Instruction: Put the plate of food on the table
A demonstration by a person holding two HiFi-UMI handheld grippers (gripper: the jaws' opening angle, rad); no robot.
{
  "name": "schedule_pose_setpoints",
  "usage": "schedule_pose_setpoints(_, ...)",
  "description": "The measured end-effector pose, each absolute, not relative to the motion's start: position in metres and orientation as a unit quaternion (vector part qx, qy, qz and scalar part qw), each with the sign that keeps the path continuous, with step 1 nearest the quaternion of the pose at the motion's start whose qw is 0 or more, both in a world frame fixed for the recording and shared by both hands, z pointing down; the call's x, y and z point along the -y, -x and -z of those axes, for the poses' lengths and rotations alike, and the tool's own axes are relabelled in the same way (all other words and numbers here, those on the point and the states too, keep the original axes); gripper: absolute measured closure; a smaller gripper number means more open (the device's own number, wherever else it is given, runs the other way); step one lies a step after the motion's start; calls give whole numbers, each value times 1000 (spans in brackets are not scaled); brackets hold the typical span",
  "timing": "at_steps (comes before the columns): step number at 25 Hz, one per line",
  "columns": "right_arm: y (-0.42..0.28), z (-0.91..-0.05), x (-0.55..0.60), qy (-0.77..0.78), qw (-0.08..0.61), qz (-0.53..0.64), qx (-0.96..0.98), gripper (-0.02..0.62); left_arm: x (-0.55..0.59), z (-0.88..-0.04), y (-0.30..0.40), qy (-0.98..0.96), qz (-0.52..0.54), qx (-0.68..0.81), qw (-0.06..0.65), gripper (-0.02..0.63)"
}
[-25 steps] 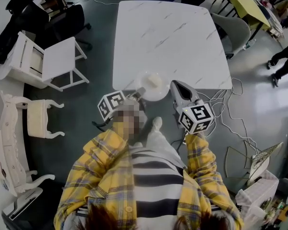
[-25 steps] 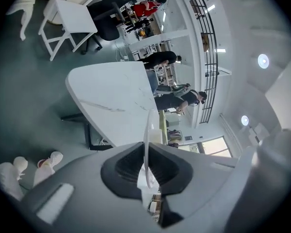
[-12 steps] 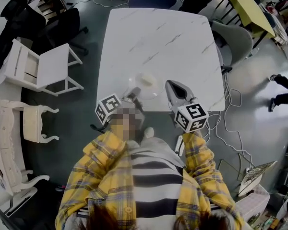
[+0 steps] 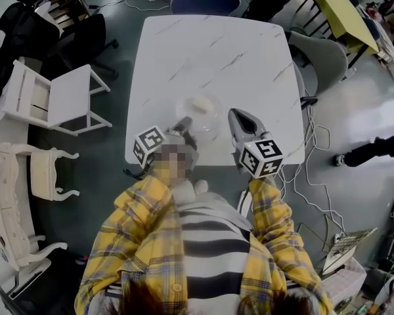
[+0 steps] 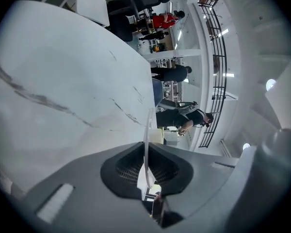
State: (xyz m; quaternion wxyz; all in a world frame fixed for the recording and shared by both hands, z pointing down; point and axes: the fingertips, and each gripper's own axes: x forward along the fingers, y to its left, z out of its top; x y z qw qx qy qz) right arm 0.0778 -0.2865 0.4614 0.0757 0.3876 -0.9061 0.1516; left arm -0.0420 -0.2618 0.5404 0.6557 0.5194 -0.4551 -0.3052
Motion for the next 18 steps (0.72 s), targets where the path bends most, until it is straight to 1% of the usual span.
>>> schedule_pose_setpoints(10, -74, -472, 347, -405, 96, -156, 896, 597, 329, -552, 43, -514, 292, 452, 668, 588)
schedule_pose_setpoints(18, -78, -488, 382, -412, 104, -184, 886, 597, 373, -566, 44, -503, 292, 459, 671, 588)
